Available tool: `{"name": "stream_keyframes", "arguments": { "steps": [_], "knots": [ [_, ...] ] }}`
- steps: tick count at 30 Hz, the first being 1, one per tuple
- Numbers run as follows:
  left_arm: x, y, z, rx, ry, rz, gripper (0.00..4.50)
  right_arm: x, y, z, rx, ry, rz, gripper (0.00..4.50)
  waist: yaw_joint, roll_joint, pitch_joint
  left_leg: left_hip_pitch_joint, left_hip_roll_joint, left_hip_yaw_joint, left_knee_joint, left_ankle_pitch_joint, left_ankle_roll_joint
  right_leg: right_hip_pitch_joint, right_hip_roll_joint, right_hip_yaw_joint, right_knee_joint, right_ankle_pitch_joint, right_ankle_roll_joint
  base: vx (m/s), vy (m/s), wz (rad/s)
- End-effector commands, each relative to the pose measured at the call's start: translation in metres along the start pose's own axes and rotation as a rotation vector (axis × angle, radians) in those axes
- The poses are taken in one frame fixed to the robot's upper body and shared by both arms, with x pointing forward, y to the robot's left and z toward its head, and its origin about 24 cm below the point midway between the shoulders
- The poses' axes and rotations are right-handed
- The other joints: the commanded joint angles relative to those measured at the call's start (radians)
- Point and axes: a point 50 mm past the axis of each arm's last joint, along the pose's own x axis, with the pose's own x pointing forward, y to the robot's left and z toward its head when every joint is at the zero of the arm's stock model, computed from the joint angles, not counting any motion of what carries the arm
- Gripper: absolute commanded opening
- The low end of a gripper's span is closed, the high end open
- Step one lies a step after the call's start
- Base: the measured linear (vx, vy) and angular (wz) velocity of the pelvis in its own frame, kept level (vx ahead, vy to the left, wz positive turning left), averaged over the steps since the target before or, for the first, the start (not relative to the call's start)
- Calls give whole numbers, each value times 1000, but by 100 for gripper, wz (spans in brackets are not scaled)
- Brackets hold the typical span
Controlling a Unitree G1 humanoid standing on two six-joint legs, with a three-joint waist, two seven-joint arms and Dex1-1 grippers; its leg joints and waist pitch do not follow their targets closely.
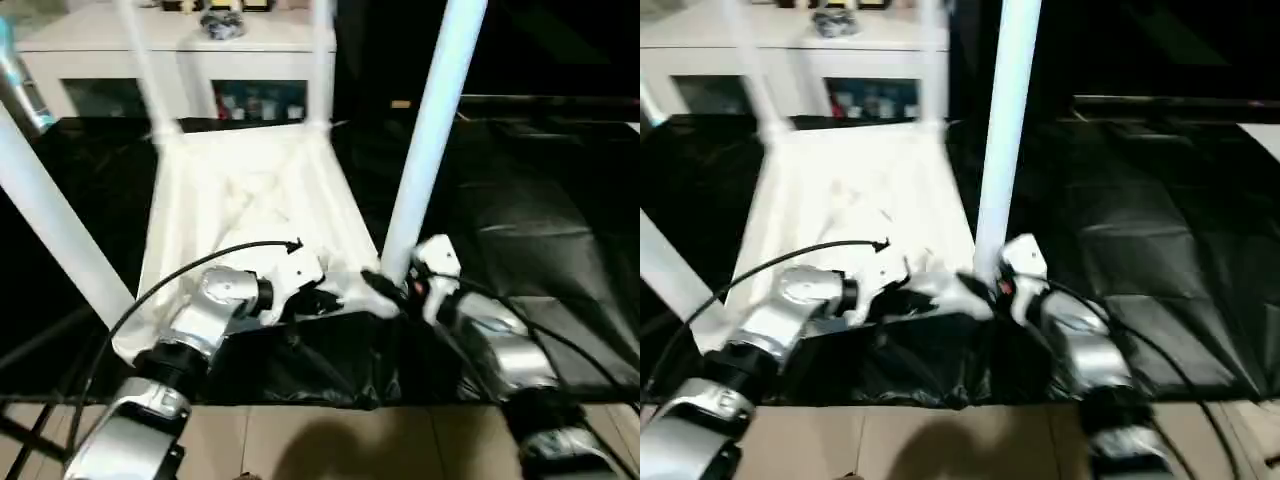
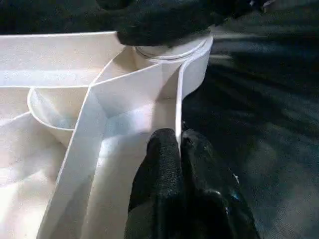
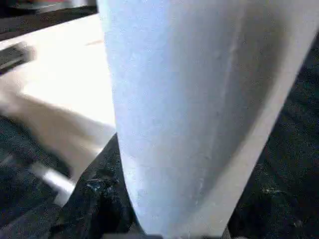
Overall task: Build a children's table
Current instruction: Rotate leg to tighten
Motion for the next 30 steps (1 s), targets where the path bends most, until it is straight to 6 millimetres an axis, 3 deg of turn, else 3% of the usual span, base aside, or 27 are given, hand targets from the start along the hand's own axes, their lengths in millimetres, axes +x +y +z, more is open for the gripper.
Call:
{"name": "stream_keyframes", "arguments": {
  "steps": [1, 4, 8, 9, 13, 14, 17, 21, 22, 25, 27, 30],
  "knots": [
    [20, -8, 28, 32, -102, 34, 0, 18, 41, -29, 117, 121, 101, 193, -1, -5, -37, 4, 29, -21, -79, -392, 14, 31, -69, 33, -107, -603, -73, 0, 0, 0],
    [30, -11, 35, 33, -105, 107, 0, 28, 38, -33, 183, 153, -50, 193, -5, -3, -40, 4, 31, -19, -79, -371, 20, 29, -68, 39, -102, -563, -87, 0, 0, 0],
    [34, -15, 37, 40, -107, 113, 0, 31, 38, -32, 174, 155, -72, 193, -5, -3, -42, 0, 32, -16, -79, -354, 28, 33, -65, 43, -95, -497, -106, 0, 0, 0],
    [35, -16, 37, 46, -107, 103, 0, 32, 39, -30, 179, 141, -61, 228, -4, 0, -44, -3, 33, -16, -80, -345, 29, 37, -66, 44, -90, -469, -114, 0, 0, 0],
    [31, -15, 35, 58, -99, 94, 0, 29, 36, -28, 160, 122, -29, 228, -4, 2, -45, -3, 35, -14, -80, -337, 33, 39, -65, 47, -84, -409, -137, 0, 0, 0],
    [31, -14, 34, 60, -96, 95, 0, 28, 34, -28, 148, 124, -28, 268, -4, 1, -45, -4, 35, -13, -80, -334, 35, 40, -64, 47, -82, -397, -143, 0, 0, 0],
    [28, -13, 33, 68, -90, 85, 0, 22, 28, -30, 85, 141, -36, 285, -3, 2, -45, -1, 34, -11, -78, -332, 37, 39, -65, 48, -83, -398, -147, 0, 0, 0],
    [25, -11, 31, 75, -85, 80, 0, 9, 19, -30, 43, 132, 14, 285, 2, 1, -46, -2, 35, -9, -78, -317, 47, 42, -63, 49, -82, -380, -146, 0, 0, 0],
    [23, -10, 29, 79, -82, 76, 0, -4, 11, -25, 10, 100, 65, 285, 7, 0, -48, -4, 36, -8, -75, -292, 58, 46, -62, 51, -78, -344, -148, 0, 0, 0],
    [22, -10, 29, 80, -81, 74, 0, -13, 6, -22, -4, 80, 94, 285, 17, -3, -52, -10, 35, -6, -71, -238, 82, 52, -61, 50, -70, -270, -159, 0, 0, 0],
    [20, -9, 26, 87, -74, 64, 0, -33, -4, -14, -25, 41, 146, 285, 18, -4, -51, -11, 35, -5, -70, -224, 91, 53, -61, 48, -70, -266, -164, 0, 0, 0],
    [19, -8, 25, 93, -69, 58, 0, -46, -10, -9, -43, 25, 174, 285, 24, -5, -49, -13, 34, -5, -68, -223, 102, 54, -60, 48, -73, -300, -154, 0, 0, 0]
  ]
}}
